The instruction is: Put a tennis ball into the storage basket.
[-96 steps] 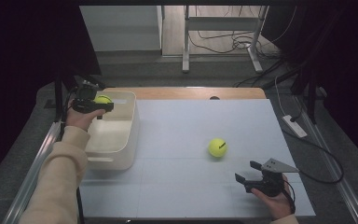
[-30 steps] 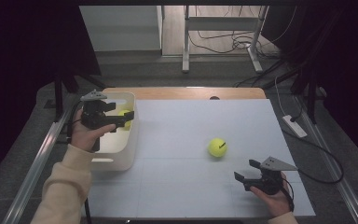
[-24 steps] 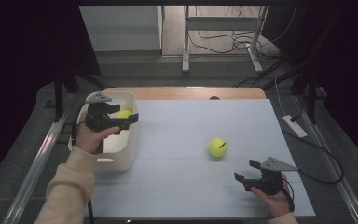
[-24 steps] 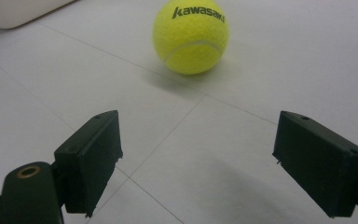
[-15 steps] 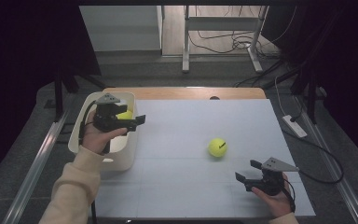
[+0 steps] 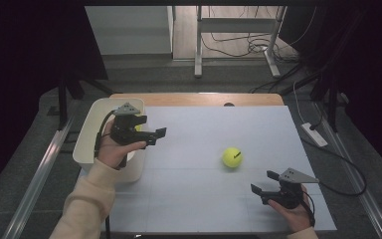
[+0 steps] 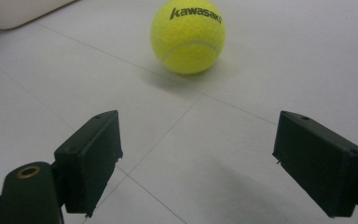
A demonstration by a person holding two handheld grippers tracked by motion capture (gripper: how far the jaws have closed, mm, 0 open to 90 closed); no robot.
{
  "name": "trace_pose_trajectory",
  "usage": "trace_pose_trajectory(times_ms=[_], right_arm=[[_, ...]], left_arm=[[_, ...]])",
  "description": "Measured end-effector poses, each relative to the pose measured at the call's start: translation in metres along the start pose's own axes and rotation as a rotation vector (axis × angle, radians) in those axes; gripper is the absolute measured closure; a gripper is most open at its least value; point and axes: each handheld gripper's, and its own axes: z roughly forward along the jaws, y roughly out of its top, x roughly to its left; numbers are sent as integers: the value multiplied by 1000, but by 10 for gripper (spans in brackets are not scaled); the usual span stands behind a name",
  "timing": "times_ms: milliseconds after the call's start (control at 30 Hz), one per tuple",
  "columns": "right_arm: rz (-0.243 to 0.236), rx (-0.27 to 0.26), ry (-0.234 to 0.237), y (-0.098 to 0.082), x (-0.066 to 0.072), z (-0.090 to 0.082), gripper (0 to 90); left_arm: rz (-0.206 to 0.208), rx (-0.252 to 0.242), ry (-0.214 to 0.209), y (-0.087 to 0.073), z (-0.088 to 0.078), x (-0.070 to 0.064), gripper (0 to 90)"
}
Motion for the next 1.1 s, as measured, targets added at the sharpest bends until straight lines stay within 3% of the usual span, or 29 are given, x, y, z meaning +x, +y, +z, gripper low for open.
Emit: trace_pose_trajectory(times_ms=[500, 800, 900, 1100], right_arm=[[0, -4, 3, 0, 0, -1, 148], [-6, 0, 7, 1, 2, 1, 148], [-7, 1, 5, 1, 1, 1, 148], [-8, -2, 6, 1, 1, 0, 148]], left_arm=[[36, 11, -49, 3, 9, -24, 144], [54, 4, -42, 4, 16, -34, 145], [35, 4, -88, 4, 18, -37, 145], [69, 18, -73, 9, 26, -48, 145]])
